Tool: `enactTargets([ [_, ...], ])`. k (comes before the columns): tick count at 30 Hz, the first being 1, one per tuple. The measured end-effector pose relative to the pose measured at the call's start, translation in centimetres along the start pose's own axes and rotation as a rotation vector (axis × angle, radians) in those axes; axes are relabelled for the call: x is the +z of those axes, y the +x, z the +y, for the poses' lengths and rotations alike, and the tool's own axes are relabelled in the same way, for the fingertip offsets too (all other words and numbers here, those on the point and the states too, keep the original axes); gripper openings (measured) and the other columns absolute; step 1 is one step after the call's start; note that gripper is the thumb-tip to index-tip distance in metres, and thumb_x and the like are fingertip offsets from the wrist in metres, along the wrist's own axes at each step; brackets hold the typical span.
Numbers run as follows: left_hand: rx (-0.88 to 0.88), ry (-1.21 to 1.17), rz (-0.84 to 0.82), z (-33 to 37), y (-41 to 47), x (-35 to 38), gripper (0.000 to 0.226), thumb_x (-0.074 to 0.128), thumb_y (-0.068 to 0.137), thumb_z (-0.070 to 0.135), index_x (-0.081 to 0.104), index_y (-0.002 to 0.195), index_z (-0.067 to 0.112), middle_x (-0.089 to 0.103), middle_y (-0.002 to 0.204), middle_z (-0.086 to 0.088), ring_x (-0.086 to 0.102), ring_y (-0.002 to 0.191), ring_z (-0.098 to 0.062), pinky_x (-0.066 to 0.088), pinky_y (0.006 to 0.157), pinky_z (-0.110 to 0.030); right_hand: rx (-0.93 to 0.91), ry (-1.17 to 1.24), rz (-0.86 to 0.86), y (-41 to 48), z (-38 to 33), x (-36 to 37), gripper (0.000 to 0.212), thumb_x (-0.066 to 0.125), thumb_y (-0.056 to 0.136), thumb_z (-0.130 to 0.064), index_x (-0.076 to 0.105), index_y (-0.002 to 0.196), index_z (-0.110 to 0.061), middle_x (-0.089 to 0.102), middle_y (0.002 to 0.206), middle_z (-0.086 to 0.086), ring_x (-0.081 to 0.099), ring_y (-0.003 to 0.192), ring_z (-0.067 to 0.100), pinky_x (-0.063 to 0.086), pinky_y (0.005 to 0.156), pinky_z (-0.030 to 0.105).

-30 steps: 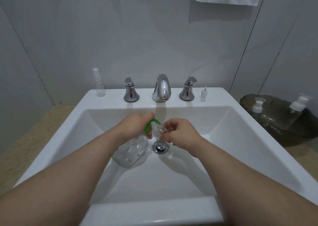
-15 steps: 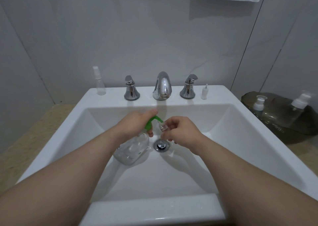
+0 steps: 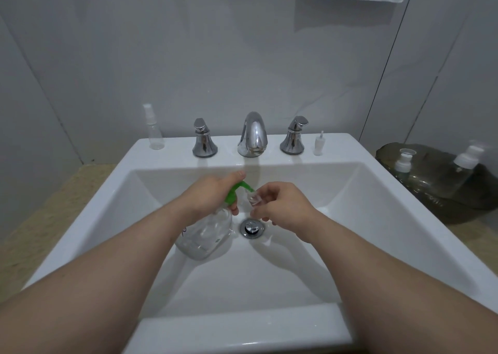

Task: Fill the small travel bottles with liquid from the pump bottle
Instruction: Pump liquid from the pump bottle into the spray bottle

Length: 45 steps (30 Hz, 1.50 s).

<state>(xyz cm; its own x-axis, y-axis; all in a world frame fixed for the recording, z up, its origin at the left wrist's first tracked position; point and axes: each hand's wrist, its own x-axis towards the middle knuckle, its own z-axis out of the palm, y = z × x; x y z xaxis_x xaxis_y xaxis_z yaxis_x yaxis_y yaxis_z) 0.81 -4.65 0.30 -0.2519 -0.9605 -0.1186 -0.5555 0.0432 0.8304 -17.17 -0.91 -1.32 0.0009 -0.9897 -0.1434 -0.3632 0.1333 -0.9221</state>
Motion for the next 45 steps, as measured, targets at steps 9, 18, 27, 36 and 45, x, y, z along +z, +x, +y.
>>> enactTargets([
  [9, -0.022, 0.009, -0.011, -0.12, 0.21, -0.09, 0.062, 0.043, 0.103, 0.056, 0.069, 0.069, 0.012, 0.078, 0.075, -0.009, 0.061, 0.071, -0.019, 0.043, 0.066, -0.032, -0.002, -0.018, -0.001, 0.03, 0.01, 0.0, 0.023, 0.081, 0.074, -0.003, 0.073, 0.09, -0.018, 0.067, 0.077, -0.006, 0.062, 0.065, 0.012, 0.046, 0.061, 0.024],
  [18, -0.041, 0.015, -0.019, 0.19, 0.15, -0.08, 0.057, 0.043, 0.103, 0.045, 0.069, 0.067, 0.01, 0.078, 0.075, -0.007, 0.055, 0.067, -0.019, 0.043, 0.065, -0.032, 0.0, -0.026, -0.007, 0.11, 0.02, 0.01, 0.025, 0.081, 0.073, -0.003, 0.073, 0.092, -0.017, 0.067, 0.079, -0.002, 0.061, 0.066, 0.013, 0.046, 0.061, 0.024],
  [27, -0.022, 0.017, -0.024, 0.16, 0.34, -0.09, 0.047, 0.044, 0.103, 0.027, 0.067, 0.067, 0.007, 0.078, 0.076, -0.008, 0.052, 0.046, -0.004, 0.039, 0.057, -0.03, 0.013, -0.05, -0.019, 0.32, 0.24, 0.06, 0.027, 0.082, 0.071, -0.003, 0.074, 0.092, -0.017, 0.067, 0.082, 0.001, 0.06, 0.068, 0.016, 0.047, 0.064, 0.027],
  [36, 0.008, 0.003, -0.004, -0.33, 0.47, -0.02, 0.057, 0.042, 0.104, 0.057, 0.069, 0.077, 0.014, 0.078, 0.076, -0.008, 0.06, 0.066, -0.016, 0.044, 0.065, -0.033, 0.01, -0.025, 0.0, 0.12, 0.08, -0.08, 0.025, 0.082, 0.072, -0.003, 0.074, 0.09, -0.019, 0.069, 0.081, -0.002, 0.062, 0.065, 0.011, 0.046, 0.06, 0.023],
  [45, -0.015, -0.006, -0.002, -0.02, 0.19, 0.08, 0.058, 0.044, 0.103, 0.057, 0.069, 0.074, 0.013, 0.078, 0.075, -0.009, 0.06, 0.068, -0.018, 0.043, 0.066, -0.033, 0.012, -0.022, 0.008, 0.11, 0.07, -0.08, 0.025, 0.083, 0.072, -0.004, 0.073, 0.087, -0.022, 0.07, 0.085, 0.0, 0.063, 0.067, 0.013, 0.046, 0.061, 0.024],
])
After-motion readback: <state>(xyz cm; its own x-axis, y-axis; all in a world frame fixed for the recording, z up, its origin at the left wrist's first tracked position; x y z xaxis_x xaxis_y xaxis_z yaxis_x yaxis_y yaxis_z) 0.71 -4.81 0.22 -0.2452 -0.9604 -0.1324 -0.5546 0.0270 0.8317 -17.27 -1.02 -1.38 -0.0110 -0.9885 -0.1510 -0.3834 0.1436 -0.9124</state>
